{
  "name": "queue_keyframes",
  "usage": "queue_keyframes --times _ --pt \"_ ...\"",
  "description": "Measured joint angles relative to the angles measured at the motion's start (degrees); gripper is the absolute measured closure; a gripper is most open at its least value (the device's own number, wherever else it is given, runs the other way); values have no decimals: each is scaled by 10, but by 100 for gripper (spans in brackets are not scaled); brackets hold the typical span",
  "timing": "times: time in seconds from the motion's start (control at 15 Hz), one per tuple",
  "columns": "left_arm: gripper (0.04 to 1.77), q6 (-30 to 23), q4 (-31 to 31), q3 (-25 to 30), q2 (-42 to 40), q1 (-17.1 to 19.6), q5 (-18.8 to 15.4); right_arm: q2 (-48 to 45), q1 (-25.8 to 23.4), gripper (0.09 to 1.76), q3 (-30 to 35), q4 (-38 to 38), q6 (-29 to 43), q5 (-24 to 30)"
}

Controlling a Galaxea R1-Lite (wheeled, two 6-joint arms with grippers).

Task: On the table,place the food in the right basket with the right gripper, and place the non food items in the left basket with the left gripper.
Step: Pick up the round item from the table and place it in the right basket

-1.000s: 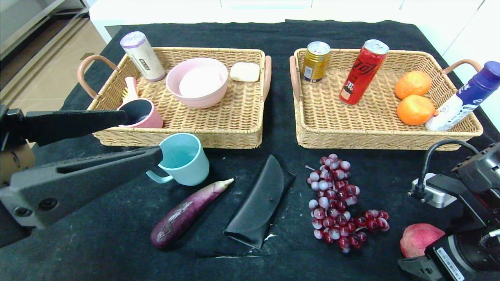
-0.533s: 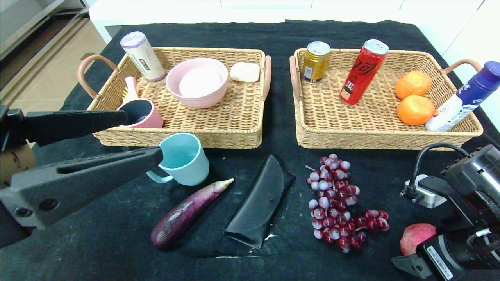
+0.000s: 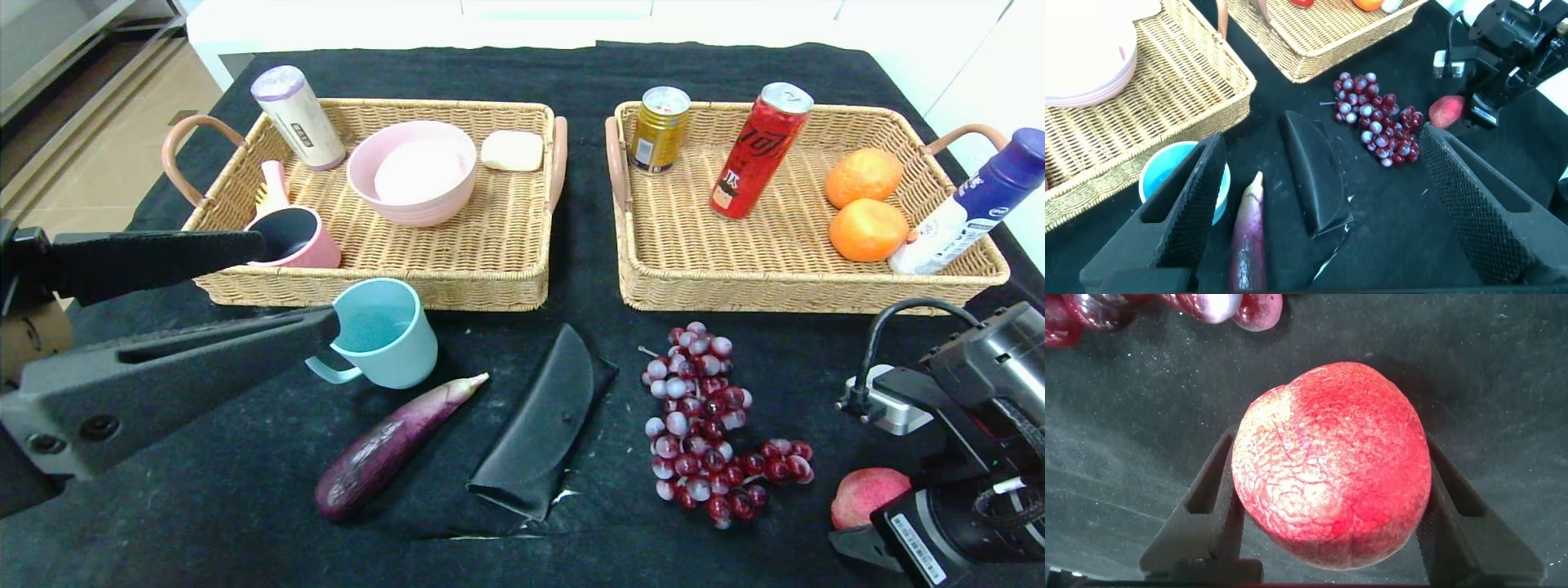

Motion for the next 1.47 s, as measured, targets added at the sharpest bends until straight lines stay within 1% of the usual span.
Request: queue_keyframes --times 0.8,1.0,1.2,1.47 --pt "9 0 0 0 -1 0 0 -11 2 66 2 2 0 0" --pt "9 0 0 0 -1 0 0 -22 2 66 -3 2 0 -7" --pt "9 0 0 0 -2 0 0 -36 1 66 -18 3 0 -9" --pt "9 0 0 0 -2 0 0 -46 1 66 -69 6 0 -12"
